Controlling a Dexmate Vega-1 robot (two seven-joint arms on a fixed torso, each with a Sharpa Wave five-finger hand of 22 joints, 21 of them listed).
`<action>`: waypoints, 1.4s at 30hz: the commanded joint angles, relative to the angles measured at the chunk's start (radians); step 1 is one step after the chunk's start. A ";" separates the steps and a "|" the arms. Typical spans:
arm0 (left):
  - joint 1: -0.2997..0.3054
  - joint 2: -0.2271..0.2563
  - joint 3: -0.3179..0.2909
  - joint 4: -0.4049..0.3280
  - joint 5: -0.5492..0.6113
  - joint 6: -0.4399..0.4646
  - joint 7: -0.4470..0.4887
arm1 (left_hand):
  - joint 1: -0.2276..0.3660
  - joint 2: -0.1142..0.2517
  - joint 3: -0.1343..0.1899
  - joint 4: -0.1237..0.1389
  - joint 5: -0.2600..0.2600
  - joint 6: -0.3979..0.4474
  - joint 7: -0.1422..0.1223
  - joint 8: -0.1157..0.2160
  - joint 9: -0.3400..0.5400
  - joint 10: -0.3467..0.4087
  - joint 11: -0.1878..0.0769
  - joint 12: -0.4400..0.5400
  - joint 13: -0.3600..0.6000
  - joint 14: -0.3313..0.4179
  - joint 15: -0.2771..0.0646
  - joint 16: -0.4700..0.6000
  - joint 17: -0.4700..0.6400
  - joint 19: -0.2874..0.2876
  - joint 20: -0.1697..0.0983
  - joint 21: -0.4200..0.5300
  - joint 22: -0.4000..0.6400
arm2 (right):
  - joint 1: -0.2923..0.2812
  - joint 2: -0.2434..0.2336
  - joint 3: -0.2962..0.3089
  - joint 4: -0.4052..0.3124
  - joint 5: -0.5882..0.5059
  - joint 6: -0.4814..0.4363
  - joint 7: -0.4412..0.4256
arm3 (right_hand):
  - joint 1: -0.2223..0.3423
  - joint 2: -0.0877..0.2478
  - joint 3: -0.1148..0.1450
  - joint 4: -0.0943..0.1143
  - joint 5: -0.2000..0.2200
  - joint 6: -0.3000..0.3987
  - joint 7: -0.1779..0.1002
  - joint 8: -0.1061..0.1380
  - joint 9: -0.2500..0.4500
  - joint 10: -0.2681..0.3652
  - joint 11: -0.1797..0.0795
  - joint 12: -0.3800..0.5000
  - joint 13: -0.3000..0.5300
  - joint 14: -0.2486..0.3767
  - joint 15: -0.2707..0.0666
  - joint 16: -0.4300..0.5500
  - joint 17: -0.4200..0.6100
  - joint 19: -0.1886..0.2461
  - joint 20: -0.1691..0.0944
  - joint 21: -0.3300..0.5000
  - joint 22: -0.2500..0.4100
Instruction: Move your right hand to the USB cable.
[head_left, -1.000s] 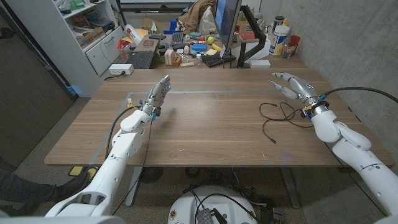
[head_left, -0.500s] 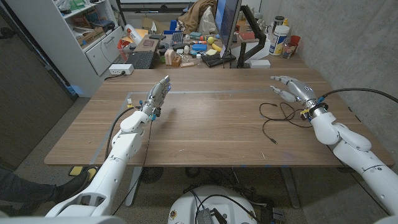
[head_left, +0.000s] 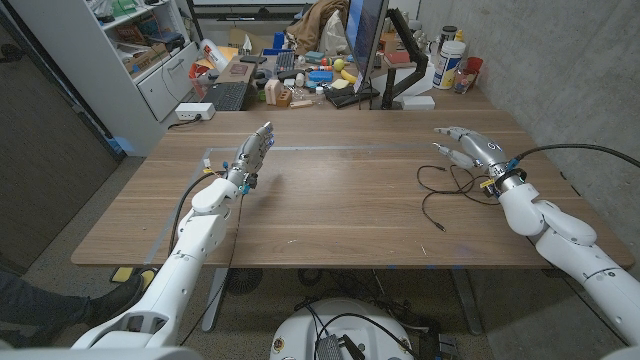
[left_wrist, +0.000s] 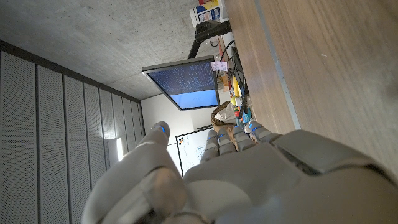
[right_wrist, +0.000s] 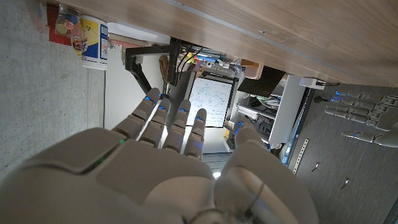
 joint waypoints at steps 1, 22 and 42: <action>0.003 0.007 -0.001 -0.007 -0.003 0.001 -0.007 | 0.006 0.003 0.002 -0.007 -0.003 0.004 -0.002 -0.004 0.004 0.000 -0.003 -0.004 0.003 0.001 0.002 0.001 0.004 -0.004 0.006 -0.004 0.006 | -0.015 -0.009 -0.013 -0.010 -0.014 -0.038 0.003 | 0.003 -0.002 0.003 0.001 0.010 0.008 -0.007 0.000 0.002 0.002 -0.008 0.000 0.004 0.001 -0.085 -0.002 0.003 -0.004 -0.083 -0.006 0.002; 0.019 0.011 -0.014 -0.012 -0.016 -0.002 -0.008 | 0.006 0.003 0.001 -0.007 -0.003 0.011 -0.001 -0.002 0.004 -0.001 -0.003 -0.005 0.003 0.001 0.003 0.001 0.004 -0.003 0.006 -0.011 0.006 | 0.007 -0.002 -0.069 0.026 -0.034 -0.109 -0.005 | 0.003 0.008 0.008 0.003 0.012 0.011 -0.005 0.000 0.002 0.010 0.000 0.001 0.003 0.000 -0.083 -0.002 0.003 -0.010 -0.082 -0.020 0.003; 0.028 0.013 -0.020 -0.015 -0.024 -0.001 -0.010 | 0.006 0.004 0.000 -0.007 -0.004 0.013 -0.002 -0.003 0.004 0.001 -0.004 -0.004 0.003 0.000 0.002 0.000 0.004 -0.001 0.008 -0.016 0.006 | -0.003 -0.017 -0.091 0.008 -0.027 -0.174 0.034 | 0.004 0.013 0.012 0.003 0.013 0.015 -0.004 0.000 0.002 0.025 0.007 0.006 0.003 0.019 -0.085 0.004 0.003 -0.010 -0.079 -0.034 0.004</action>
